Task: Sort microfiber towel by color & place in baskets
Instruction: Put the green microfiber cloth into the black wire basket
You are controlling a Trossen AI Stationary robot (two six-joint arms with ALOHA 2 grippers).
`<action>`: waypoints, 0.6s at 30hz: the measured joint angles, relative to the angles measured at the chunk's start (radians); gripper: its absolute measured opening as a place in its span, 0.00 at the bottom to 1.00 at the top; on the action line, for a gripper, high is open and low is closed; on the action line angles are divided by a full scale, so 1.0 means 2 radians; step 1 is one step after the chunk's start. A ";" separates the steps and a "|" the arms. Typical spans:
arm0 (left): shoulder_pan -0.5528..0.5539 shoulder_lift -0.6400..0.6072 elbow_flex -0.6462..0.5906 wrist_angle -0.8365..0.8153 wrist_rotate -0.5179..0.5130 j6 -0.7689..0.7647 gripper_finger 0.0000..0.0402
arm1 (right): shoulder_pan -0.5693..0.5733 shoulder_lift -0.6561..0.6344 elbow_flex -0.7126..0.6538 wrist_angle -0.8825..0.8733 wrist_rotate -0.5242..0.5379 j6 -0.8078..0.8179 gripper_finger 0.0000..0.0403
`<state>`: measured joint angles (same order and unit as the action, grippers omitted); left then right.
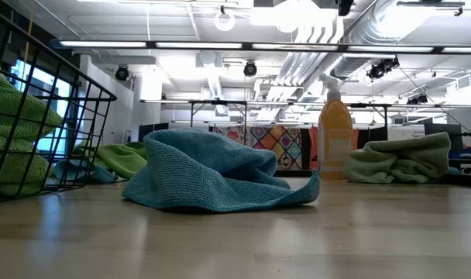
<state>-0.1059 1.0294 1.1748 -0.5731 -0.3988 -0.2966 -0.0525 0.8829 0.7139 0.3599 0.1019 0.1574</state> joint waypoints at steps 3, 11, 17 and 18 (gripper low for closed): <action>0.012 0.003 0.000 -0.082 -0.052 -0.074 0.62 | 0.000 0.003 0.000 -0.001 0.011 0.000 0.60; 0.147 0.047 0.000 -0.225 0.032 -0.123 0.62 | 0.000 0.018 0.000 -0.003 0.028 0.002 0.60; 0.282 0.099 0.000 -0.290 0.080 -0.057 0.62 | 0.000 0.037 0.001 -0.001 0.028 0.036 0.60; 0.301 0.109 0.000 -0.294 0.086 -0.047 0.62 | 0.000 0.040 0.000 -0.002 0.028 0.043 0.60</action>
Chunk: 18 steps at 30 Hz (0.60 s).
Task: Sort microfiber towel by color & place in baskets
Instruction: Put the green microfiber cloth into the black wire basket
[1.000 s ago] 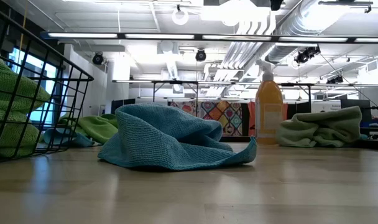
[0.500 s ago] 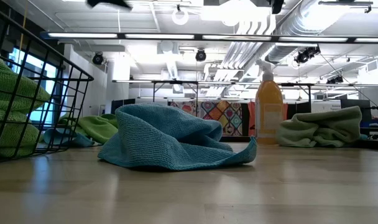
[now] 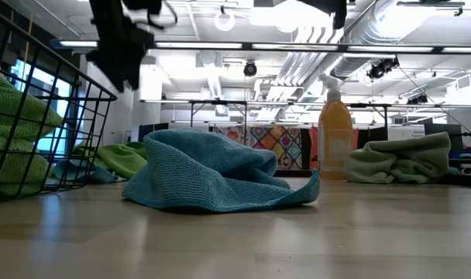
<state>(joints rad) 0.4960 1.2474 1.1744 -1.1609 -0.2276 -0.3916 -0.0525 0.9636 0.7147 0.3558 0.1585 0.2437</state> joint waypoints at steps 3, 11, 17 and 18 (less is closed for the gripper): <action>0.045 0.031 0.000 0.000 0.007 0.030 0.62 | 0.000 0.010 0.000 0.002 0.000 0.027 0.60; 0.114 0.117 -0.001 0.011 0.034 0.076 0.62 | 0.000 0.029 0.000 0.003 -0.001 0.075 0.60; 0.139 0.135 -0.045 0.068 0.073 0.080 0.62 | 0.000 0.032 0.000 0.003 -0.002 0.083 0.60; 0.140 0.135 -0.053 0.078 0.072 0.080 0.62 | 0.000 0.032 0.000 0.003 -0.002 0.085 0.60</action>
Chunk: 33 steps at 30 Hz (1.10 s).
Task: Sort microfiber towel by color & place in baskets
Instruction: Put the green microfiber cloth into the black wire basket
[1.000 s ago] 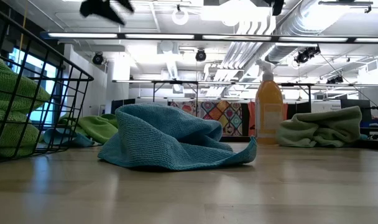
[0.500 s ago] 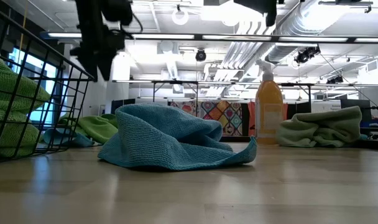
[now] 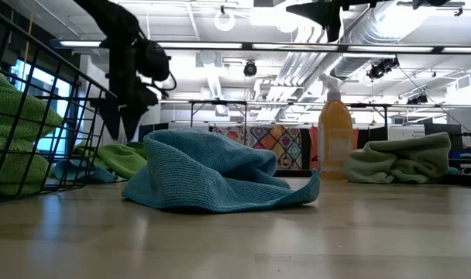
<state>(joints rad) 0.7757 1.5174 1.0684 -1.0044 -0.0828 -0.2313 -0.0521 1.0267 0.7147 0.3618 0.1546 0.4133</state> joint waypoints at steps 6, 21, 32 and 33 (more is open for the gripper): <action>0.000 0.000 -0.046 0.063 -0.001 -0.001 0.62 | 0.000 0.000 0.000 0.000 0.000 -0.001 0.60; 0.000 0.000 -0.082 0.109 -0.006 -0.001 0.47 | 0.000 0.000 0.000 -0.001 0.000 -0.001 0.60; -0.008 -0.019 -0.082 0.103 0.008 0.013 0.02 | 0.000 0.000 0.000 -0.003 0.000 -0.001 0.60; -0.008 -0.028 -0.082 0.103 0.009 0.013 0.01 | 0.000 0.000 0.000 -0.003 0.000 -0.001 0.60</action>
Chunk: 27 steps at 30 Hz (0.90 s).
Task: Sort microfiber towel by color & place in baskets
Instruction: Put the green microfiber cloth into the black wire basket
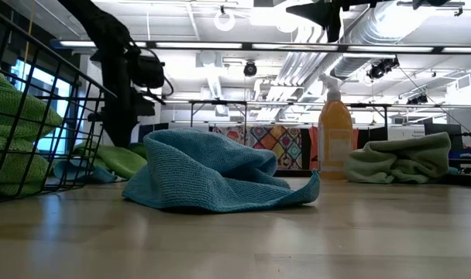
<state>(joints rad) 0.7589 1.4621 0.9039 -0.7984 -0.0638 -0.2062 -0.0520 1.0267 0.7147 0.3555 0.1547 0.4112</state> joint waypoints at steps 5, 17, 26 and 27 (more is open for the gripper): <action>0.000 -0.064 0.011 -0.006 0.000 -0.001 0.00 | 0.000 0.000 0.000 0.000 0.000 0.000 0.60; 0.000 -0.189 0.138 -0.006 0.003 0.023 0.00 | 0.000 0.000 0.000 0.000 0.000 -0.009 0.60; -0.023 -0.236 0.211 0.048 0.016 0.070 0.00 | 0.000 0.000 0.000 0.000 0.000 -0.014 0.60; -0.028 -0.242 0.212 0.057 0.017 0.076 0.00 | 0.000 0.000 0.000 0.000 0.000 -0.014 0.60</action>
<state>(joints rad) 0.7023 0.9778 1.3270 -0.6846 -0.0293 -0.0552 -0.0521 1.0267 0.7147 0.3546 0.1551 0.3824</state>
